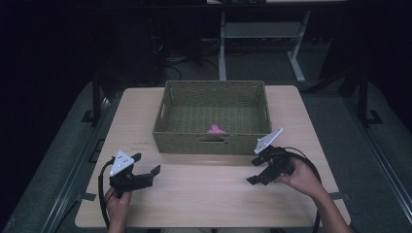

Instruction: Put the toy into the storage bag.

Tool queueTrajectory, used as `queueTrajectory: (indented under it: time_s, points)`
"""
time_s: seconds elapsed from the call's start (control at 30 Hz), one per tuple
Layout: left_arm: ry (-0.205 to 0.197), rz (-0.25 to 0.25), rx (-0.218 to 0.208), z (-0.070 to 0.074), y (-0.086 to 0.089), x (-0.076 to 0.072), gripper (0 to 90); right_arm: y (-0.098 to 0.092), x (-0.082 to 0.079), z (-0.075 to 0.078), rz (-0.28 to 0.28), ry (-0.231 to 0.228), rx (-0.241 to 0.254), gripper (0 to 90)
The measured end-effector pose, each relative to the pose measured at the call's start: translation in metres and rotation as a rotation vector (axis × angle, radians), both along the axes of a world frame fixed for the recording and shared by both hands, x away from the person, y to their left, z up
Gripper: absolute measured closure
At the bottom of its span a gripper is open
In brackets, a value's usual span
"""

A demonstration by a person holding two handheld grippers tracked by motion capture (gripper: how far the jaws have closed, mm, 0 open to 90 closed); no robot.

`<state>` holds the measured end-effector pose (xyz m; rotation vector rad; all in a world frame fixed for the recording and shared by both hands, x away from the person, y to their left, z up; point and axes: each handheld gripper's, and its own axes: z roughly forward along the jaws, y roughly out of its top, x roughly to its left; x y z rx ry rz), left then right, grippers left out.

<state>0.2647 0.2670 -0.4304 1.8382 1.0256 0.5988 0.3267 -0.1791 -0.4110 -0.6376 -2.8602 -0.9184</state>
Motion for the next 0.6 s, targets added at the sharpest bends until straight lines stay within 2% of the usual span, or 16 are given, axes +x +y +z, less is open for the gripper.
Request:
queueTrajectory:
  time_s: [0.17,0.6]
  points:
    - [0.000,-0.001,0.000,0.000,0.000,0.000,13.8,-0.005,-0.004,-0.005,-0.012,0.012,-0.014,23.8]
    - [-0.001,0.000,0.004,0.000,0.000,0.000,13.8,-0.025,-0.020,-0.019,-0.065,0.003,-0.010,23.8]
